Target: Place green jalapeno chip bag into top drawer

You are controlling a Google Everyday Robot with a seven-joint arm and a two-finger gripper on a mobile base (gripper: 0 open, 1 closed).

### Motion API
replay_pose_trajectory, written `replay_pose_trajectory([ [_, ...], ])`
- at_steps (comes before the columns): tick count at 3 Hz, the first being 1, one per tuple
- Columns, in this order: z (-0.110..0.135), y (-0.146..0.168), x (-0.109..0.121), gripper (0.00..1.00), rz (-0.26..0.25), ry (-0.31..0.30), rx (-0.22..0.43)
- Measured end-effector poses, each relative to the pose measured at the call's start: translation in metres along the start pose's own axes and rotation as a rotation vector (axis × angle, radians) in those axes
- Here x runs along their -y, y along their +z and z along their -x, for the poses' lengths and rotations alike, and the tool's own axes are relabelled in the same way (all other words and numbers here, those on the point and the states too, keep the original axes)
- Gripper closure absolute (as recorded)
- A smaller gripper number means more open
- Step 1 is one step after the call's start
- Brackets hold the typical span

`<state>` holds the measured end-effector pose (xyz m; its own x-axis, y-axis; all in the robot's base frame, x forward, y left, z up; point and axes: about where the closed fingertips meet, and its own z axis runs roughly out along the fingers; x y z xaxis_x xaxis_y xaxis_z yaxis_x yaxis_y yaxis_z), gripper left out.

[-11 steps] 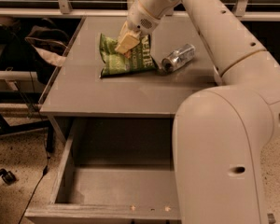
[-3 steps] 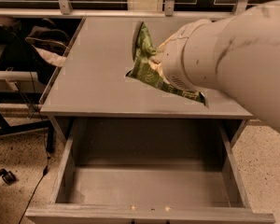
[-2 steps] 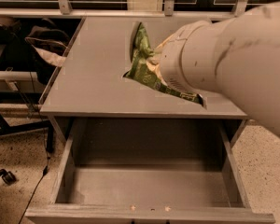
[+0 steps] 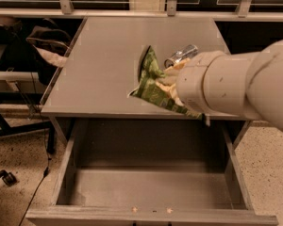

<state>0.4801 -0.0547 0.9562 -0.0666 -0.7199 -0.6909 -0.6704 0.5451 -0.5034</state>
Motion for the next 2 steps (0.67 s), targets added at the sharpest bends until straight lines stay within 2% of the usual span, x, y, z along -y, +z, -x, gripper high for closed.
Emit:
replay_pose_trajectory([
  [1,-0.042,0.004,-0.022,1.0,0.127,0.094,0.063],
  [2,-0.065,-0.006,-0.039,1.0,0.194,0.14,0.099],
])
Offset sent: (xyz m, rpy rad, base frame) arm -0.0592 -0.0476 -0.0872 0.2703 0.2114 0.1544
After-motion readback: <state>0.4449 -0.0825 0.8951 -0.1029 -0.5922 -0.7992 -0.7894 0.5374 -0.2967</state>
